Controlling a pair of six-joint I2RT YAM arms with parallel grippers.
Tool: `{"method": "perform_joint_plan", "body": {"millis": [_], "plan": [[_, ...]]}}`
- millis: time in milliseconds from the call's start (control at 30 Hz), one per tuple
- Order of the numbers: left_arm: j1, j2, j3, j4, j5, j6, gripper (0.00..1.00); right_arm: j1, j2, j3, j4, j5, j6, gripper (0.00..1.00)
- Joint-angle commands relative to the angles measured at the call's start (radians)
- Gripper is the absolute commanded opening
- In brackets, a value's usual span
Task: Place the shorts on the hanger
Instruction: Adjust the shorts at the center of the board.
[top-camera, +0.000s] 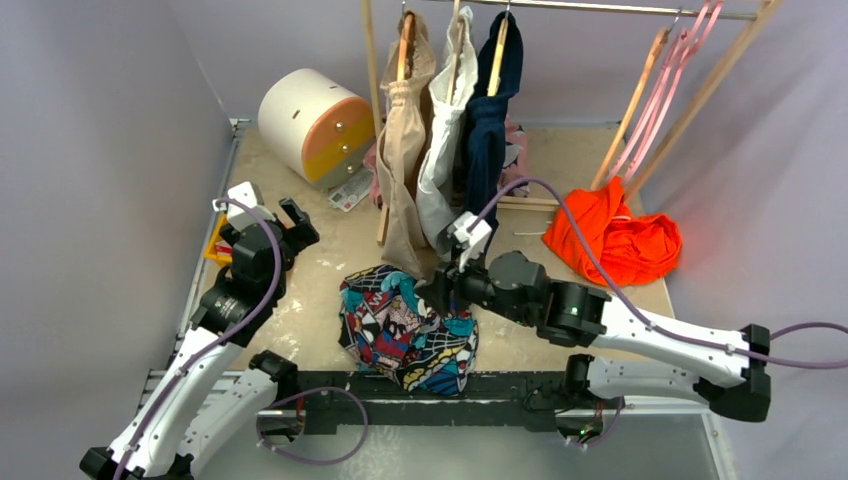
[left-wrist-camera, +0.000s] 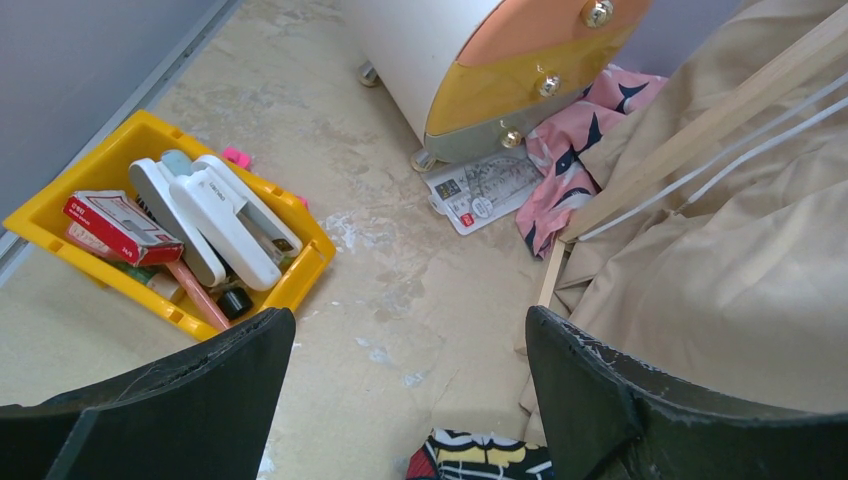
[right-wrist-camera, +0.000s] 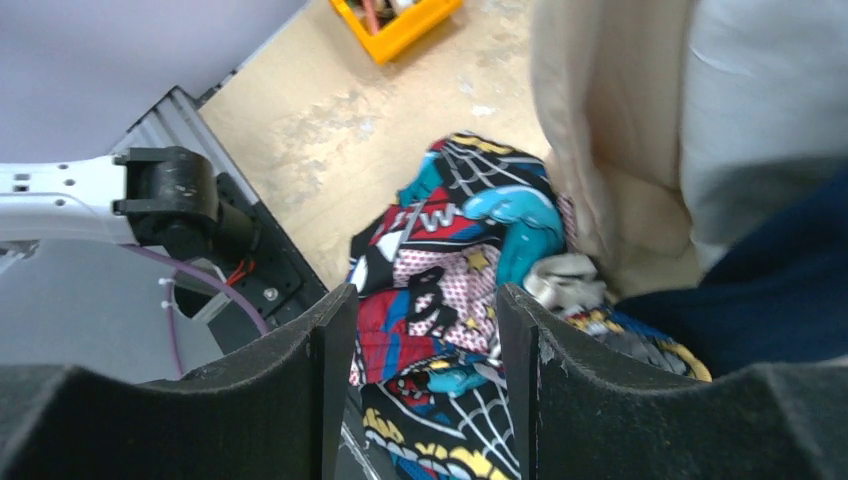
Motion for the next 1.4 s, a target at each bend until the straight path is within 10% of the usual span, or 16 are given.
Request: {"method": "perform_joint_plan", "body": {"millis": [0, 400, 700, 1367], "plan": [[-0.002, 0.001, 0.0, 0.023, -0.003, 0.001, 0.85, 0.0, -0.083, -0.091, -0.075, 0.134, 0.153, 0.56], [-0.001, 0.005, 0.0, -0.007, 0.032, -0.055, 0.84, -0.111, -0.072, -0.312, -0.135, 0.254, 0.634, 0.51], [-0.002, 0.104, 0.037, -0.181, 0.454, -0.182, 0.83, -0.296, -0.028, -0.366, 0.015, 0.163, 0.641, 0.57], [-0.005, 0.103, 0.018, -0.262, 0.69, -0.11, 0.84, -0.422, 0.038, -0.424, 0.085, 0.027, 0.615, 0.57]]}}
